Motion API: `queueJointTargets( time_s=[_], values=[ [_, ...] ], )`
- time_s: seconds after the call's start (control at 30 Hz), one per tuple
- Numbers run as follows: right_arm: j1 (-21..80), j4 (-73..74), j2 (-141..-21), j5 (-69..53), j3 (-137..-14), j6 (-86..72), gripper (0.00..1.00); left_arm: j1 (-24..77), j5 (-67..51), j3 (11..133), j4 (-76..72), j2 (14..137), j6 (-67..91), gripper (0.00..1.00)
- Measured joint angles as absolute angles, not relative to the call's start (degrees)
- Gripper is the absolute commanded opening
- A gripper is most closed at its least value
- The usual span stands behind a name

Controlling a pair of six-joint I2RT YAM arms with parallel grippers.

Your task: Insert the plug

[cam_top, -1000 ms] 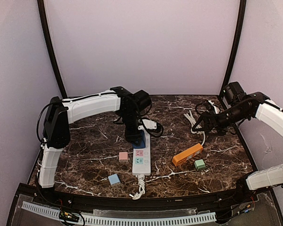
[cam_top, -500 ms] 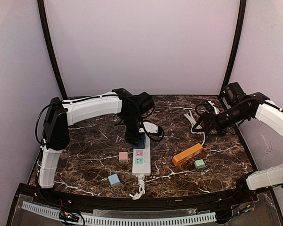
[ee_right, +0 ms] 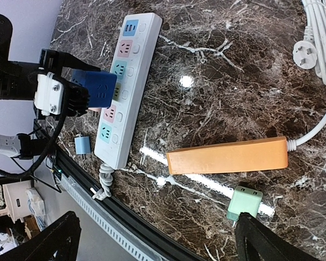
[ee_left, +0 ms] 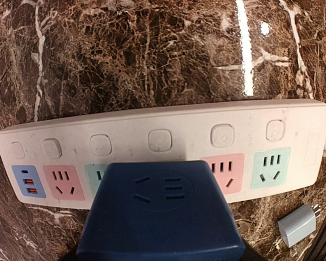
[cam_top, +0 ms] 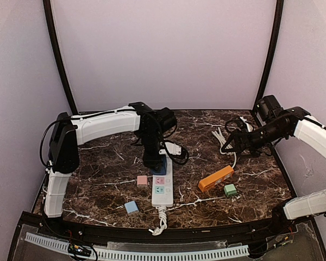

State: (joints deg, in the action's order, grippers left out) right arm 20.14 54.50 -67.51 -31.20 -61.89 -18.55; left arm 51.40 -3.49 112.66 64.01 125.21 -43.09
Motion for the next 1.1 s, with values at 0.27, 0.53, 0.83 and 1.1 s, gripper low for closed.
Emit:
queueJointTargets(
  time_s=[0.27,0.53,0.83,1.1],
  values=[
    [20.1,54.5,-67.7,-30.8,-61.9,-19.6,0.99,51.7,-7.0,111.5,66.2,124.5,-42.7,0.01],
    [20.1,54.4,-67.8,-30.6,-62.1,-20.5,0.99,51.5,-7.4,111.1,66.0,124.0,-42.7,0.01],
    [20.1,54.7,-67.9,-30.2,-63.4,-20.7,0.99,48.9,-12.2,111.6,68.0,124.2,-43.5,0.01],
    [20.1,55.7,-67.9,-29.9,-63.6,-20.9,0.99,47.5,-15.8,112.6,68.1,124.2,-44.0,0.01]
  ],
)
